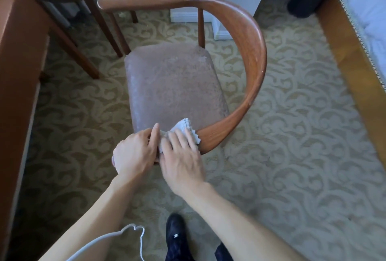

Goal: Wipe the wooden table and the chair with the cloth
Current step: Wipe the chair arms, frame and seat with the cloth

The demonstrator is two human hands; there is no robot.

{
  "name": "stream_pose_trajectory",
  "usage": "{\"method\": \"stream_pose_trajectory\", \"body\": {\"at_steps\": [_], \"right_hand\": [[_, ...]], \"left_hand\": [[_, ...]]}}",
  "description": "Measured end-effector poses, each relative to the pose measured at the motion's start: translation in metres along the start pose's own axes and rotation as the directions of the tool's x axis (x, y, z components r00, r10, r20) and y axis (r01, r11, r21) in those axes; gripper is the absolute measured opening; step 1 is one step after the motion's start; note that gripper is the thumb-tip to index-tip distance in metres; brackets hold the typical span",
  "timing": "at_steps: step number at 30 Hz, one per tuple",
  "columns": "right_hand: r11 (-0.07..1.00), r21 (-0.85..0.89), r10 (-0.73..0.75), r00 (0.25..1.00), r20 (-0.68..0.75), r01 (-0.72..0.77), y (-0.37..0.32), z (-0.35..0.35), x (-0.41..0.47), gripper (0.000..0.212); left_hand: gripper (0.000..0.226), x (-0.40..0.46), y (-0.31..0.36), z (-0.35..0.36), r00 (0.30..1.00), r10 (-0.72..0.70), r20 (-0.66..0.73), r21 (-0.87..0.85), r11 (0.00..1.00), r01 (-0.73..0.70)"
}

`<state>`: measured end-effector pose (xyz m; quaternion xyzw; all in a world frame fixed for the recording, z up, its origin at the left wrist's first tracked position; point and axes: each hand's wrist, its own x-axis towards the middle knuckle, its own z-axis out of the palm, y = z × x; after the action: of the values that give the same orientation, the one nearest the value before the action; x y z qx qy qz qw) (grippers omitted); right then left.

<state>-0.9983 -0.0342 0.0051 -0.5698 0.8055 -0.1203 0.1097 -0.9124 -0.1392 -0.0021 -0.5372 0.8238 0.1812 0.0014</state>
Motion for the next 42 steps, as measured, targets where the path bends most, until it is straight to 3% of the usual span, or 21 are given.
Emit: {"method": "stream_pose_trajectory", "body": {"at_steps": [2, 6, 10, 14, 16, 18, 20, 23, 25, 27, 28, 30, 32, 35, 38, 40, 42], "right_hand": [[0.999, -0.041, -0.033, 0.999, 0.006, 0.034, 0.029, -0.008, 0.0, 0.033], [0.977, -0.159, 0.141, 0.99, -0.019, -0.142, 0.113, -0.039, 0.01, 0.049], [0.959, -0.167, 0.211, 0.971, -0.115, -0.228, 0.156, -0.057, 0.024, 0.054], [0.961, 0.009, 0.27, 0.938, -0.219, -0.275, 0.133, -0.05, 0.025, 0.026], [0.947, 0.182, 0.301, 0.93, -0.211, -0.265, 0.117, -0.052, 0.019, 0.03], [0.788, 0.504, 0.483, 0.863, -0.147, -0.355, 0.106, -0.07, 0.013, 0.034], [0.487, 0.762, 0.686, 0.727, -0.031, -0.428, 0.098, -0.099, 0.013, 0.034], [0.154, 0.892, 0.794, 0.591, 0.146, -0.426, 0.088, -0.147, 0.016, 0.034], [-0.026, 0.931, 0.786, 0.568, 0.244, -0.364, 0.091, -0.173, 0.019, 0.03], [-0.097, 0.935, 0.72, 0.625, 0.302, -0.341, 0.099, -0.193, 0.027, 0.026], [-0.081, 0.934, 0.681, 0.665, 0.308, -0.349, 0.103, -0.198, 0.03, 0.027], [-0.057, 0.95, 0.602, 0.748, 0.279, -0.308, 0.112, -0.202, 0.033, 0.023], [0.084, 0.964, 0.491, 0.852, 0.181, -0.253, 0.128, -0.202, 0.032, 0.024], [0.346, 0.935, 0.218, 0.976, 0.0, -0.077, 0.167, -0.204, 0.029, 0.022], [0.539, 0.842, 0.049, 0.998, -0.05, 0.015, 0.205, -0.21, 0.034, 0.034], [0.517, 0.855, 0.024, 1.0, 0.016, -0.026, 0.224, -0.218, 0.039, 0.035], [0.444, 0.894, 0.032, 0.998, 0.061, -0.069, 0.239, -0.229, 0.049, 0.016]], "left_hand": [[0.064, -0.002, 0.001, -0.002, 1.0, 0.016, -0.001, 0.053, 0.998, -0.015], [0.067, -0.002, 0.002, -0.004, 0.999, -0.028, 0.041, 0.076, 0.997, 0.025], [0.064, -0.001, 0.002, -0.002, 0.999, -0.036, 0.017, 0.098, 0.995, 0.034], [0.058, 0.001, 0.001, -0.001, 0.998, -0.016, 0.064, 0.151, 0.988, 0.007], [0.053, 0.001, 0.006, -0.011, 0.99, -0.045, 0.133, 0.07, 0.997, 0.036], [0.048, -0.005, 0.024, -0.028, 0.979, -0.052, 0.197, -0.131, 0.988, 0.079], [0.042, -0.015, 0.053, -0.051, 0.974, 0.031, 0.224, -0.3, 0.953, 0.039], [0.025, -0.029, 0.101, -0.077, 0.96, 0.15, 0.238, -0.417, 0.908, -0.039], [0.017, -0.029, 0.133, -0.087, 0.968, 0.137, 0.211, -0.508, 0.861, -0.011], [0.026, -0.023, 0.165, -0.093, 0.957, 0.176, 0.231, -0.62, 0.785, 0.006], [0.03, -0.02, 0.18, -0.093, 0.945, 0.191, 0.264, -0.697, 0.715, 0.05], [0.043, -0.016, 0.208, -0.101, 0.922, 0.142, 0.36, -0.87, 0.409, 0.277], [0.054, -0.01, 0.227, -0.096, 0.915, 0.103, 0.391, -0.916, 0.14, 0.376], [0.051, -0.004, 0.252, -0.084, 0.941, -0.028, 0.336, -0.937, 0.095, 0.337], [0.043, -0.002, 0.283, -0.075, 0.936, -0.152, 0.318, -0.939, 0.086, 0.333], [0.036, -0.002, 0.302, -0.074, 0.932, -0.216, 0.29, -0.933, 0.153, 0.326], [0.028, -0.004, 0.316, -0.074, 0.939, -0.206, 0.274, -0.93, 0.192, 0.314]]}}
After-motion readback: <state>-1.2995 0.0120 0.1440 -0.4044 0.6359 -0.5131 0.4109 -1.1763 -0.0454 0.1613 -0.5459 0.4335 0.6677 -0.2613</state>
